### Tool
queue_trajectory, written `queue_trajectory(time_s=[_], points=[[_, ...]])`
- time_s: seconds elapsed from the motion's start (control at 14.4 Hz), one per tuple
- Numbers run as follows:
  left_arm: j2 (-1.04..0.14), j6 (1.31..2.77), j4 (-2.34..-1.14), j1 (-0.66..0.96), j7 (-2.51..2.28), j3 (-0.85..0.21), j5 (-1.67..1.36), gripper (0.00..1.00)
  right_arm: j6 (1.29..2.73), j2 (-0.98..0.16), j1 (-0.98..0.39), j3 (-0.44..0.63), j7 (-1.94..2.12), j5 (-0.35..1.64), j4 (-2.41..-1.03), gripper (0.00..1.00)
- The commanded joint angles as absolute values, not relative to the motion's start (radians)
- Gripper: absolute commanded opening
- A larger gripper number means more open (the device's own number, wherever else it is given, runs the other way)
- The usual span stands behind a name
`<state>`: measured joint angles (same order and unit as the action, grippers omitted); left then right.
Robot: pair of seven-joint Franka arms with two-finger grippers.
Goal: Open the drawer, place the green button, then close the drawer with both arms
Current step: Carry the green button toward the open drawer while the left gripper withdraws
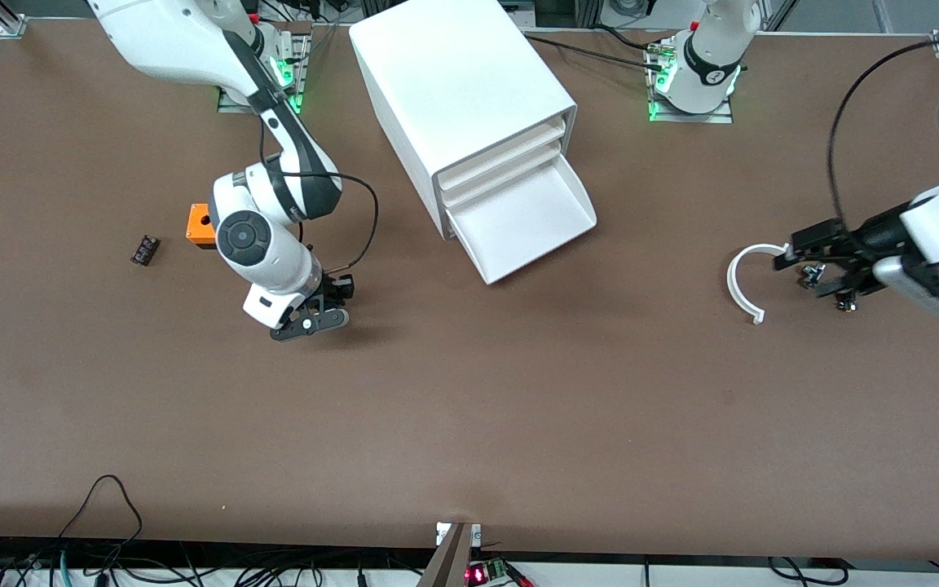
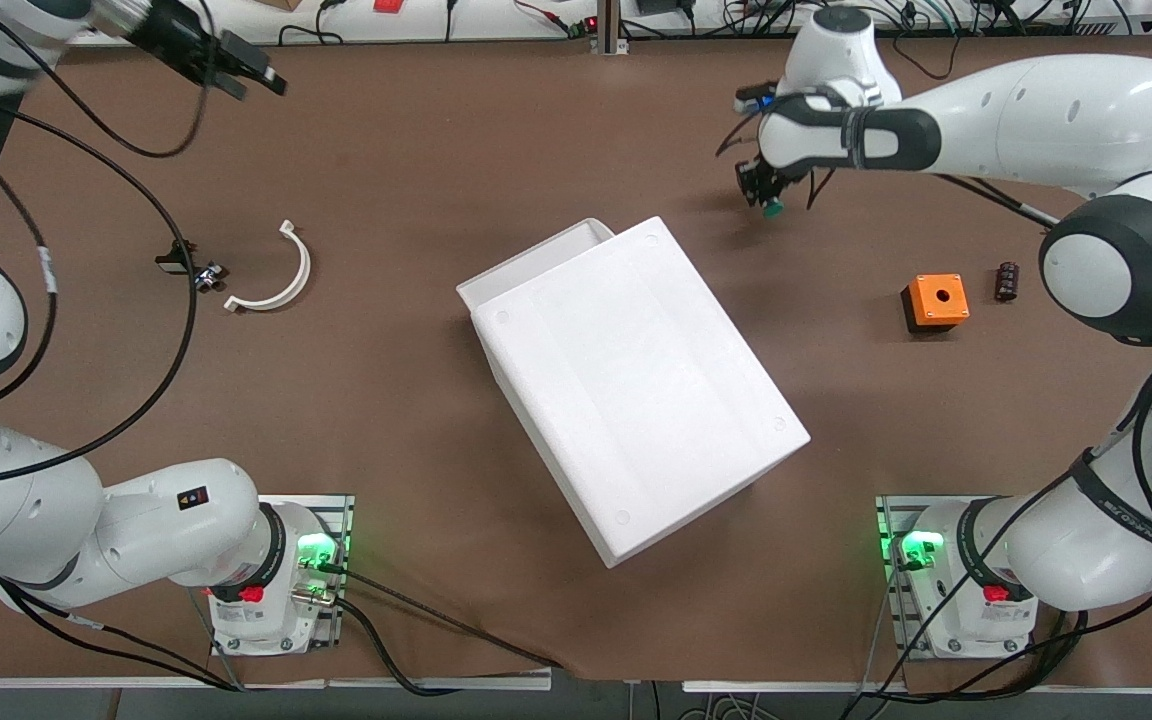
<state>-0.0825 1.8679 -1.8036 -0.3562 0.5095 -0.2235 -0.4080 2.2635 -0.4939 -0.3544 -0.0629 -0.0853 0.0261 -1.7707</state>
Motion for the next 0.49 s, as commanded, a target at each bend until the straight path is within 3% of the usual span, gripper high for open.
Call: queue_trajectory(time_s=[0.0, 0.21, 0.42], points=[[-0.078, 1.706, -1.643, -0.341, 0.335, -0.219, -0.225, 1.0, 2.172, -0.495, -0.353, -0.089, -0.019, 0.035, -1.616, 0.29], [-0.071, 1.562, -1.531, -0.298, 0.108, -0.247, -0.03, 1.0, 2.171, -0.495, -0.351, -0.121, 0.156, 0.061, -1.548, 0.29], [-0.066, 1.54, -1.516, -0.293, 0.037, -0.268, 0.049, 1.0, 2.157, -0.494, -0.351, -0.192, 0.415, 0.066, -1.523, 0.29]])
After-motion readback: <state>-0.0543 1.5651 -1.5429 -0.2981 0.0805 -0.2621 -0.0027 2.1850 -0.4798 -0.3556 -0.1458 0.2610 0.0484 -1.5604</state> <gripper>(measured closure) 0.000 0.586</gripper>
